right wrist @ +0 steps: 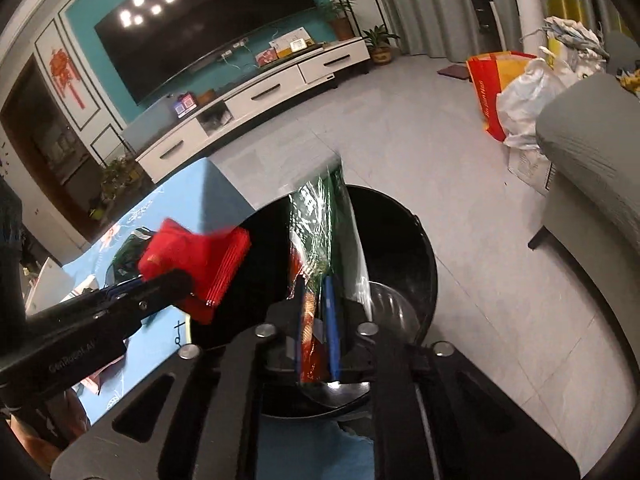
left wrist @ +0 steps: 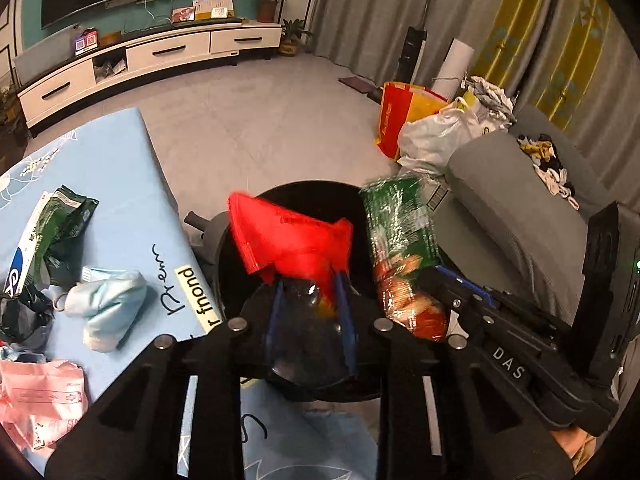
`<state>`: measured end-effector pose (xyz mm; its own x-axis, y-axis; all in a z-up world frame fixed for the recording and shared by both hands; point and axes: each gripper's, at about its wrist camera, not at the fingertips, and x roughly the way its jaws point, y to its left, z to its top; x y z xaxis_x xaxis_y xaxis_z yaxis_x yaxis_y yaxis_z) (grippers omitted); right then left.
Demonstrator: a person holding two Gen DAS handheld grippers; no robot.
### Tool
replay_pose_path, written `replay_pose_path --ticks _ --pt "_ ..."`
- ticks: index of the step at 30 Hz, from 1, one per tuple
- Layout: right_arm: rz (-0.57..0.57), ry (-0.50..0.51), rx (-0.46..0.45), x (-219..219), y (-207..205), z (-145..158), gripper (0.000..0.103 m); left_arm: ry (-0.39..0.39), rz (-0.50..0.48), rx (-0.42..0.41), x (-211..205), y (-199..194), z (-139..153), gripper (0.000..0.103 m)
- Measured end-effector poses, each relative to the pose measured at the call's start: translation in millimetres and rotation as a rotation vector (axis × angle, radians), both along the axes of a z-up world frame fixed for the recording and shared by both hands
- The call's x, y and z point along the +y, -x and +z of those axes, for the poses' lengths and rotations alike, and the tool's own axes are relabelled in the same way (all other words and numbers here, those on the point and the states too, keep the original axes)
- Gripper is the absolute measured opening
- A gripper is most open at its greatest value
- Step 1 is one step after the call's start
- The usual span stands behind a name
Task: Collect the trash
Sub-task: 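Carry both items over the black bin and open both tools to drop them, then move both tools back over the trash pile on the table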
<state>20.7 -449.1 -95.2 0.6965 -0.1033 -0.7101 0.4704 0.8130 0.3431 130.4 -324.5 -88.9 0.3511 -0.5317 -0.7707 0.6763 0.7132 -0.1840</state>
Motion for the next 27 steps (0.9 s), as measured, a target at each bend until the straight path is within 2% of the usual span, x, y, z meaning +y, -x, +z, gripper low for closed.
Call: replay_pose_path --ticks 2,4,5,6,7,8,10,14,20,27 --pt "-0.011 -0.001 -0.005 -0.8 3.0 0.9 0.031 -0.003 -0.003 -0.007 0.7 1.3 0.4 0.034" --pt "-0.021 -0.001 -0.022 0.1 9.3 5.4 0.034 0.003 0.007 -0.026 5.0 4.6 4.5 0.052" --pt "-0.022 0.001 -0.029 0.8 12.1 8.5 0.037 0.0 0.017 -0.041 8.1 6.6 7.6 0.056" --pt "-0.023 0.003 -0.034 0.6 13.9 10.9 0.039 -0.003 0.028 -0.056 12.5 9.0 11.6 0.066" --pt "-0.024 0.004 -0.038 2.0 15.8 14.3 0.047 -0.007 0.038 -0.072 17.2 12.5 15.6 0.076" --pt "-0.025 0.005 -0.046 5.0 19.3 19.0 0.056 -0.015 0.052 -0.095 21.5 16.1 20.4 0.08" --pt "-0.016 0.01 -0.067 13.6 26.2 29.8 0.065 -0.026 0.084 -0.139 34.1 24.8 30.2 0.093" --pt "0.01 0.038 -0.095 33.1 35.1 49.6 0.079 -0.042 0.155 -0.143 61.0 33.7 45.8 0.098" --pt "0.081 0.076 -0.129 72.0 41.9 80.0 0.086 -0.062 0.265 -0.17 113.7 53.8 67.7 0.1" --pt "0.171 0.11 -0.152 115.6 41.1 105.7 0.087 -0.063 0.389 -0.207 175.1 79.4 88.2 0.1"
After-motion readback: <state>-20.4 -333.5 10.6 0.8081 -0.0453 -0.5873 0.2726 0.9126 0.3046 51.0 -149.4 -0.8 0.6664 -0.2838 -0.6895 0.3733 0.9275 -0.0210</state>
